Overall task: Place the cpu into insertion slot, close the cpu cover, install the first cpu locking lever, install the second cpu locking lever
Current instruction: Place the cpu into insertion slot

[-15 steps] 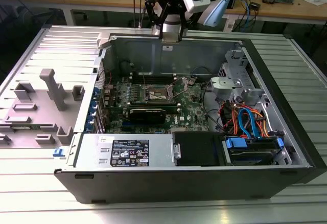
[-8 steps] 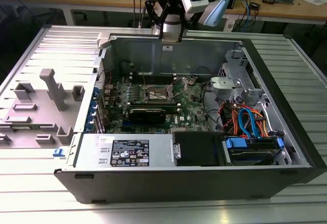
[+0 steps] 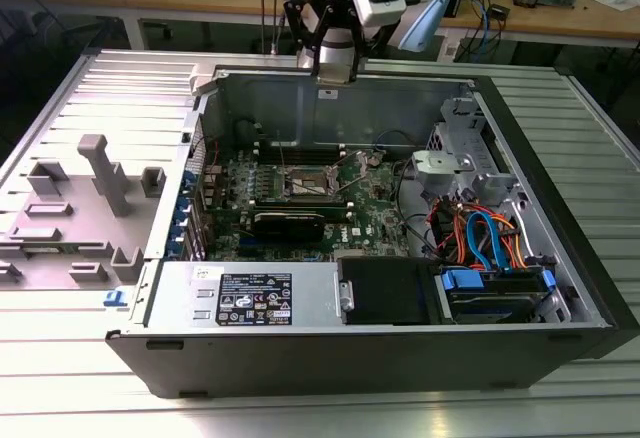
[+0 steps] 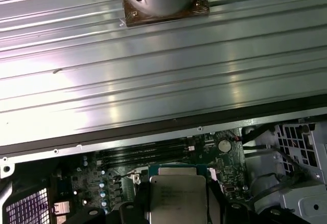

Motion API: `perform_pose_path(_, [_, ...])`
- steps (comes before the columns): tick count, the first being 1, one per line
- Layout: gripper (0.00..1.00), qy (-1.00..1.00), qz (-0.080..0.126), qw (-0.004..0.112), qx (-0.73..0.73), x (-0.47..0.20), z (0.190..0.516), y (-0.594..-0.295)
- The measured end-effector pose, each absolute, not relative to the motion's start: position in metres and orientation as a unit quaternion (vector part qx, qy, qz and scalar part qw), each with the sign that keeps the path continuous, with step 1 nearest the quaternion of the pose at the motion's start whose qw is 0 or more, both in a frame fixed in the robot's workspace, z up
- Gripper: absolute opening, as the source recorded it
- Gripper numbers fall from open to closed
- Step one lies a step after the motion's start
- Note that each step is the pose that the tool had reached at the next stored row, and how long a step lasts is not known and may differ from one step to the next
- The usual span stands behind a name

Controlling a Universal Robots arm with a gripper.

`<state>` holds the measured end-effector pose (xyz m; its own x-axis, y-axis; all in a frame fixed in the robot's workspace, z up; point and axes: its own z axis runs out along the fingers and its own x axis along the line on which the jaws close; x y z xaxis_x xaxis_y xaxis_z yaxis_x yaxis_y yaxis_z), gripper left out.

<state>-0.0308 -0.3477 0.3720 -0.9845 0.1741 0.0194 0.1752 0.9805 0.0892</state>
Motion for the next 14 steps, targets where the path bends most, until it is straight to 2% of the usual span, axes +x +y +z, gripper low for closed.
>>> perform_pose_path(14, [0.54,-0.99,-0.046,0.004,-0.131,-0.0305,0.371,-0.3478])
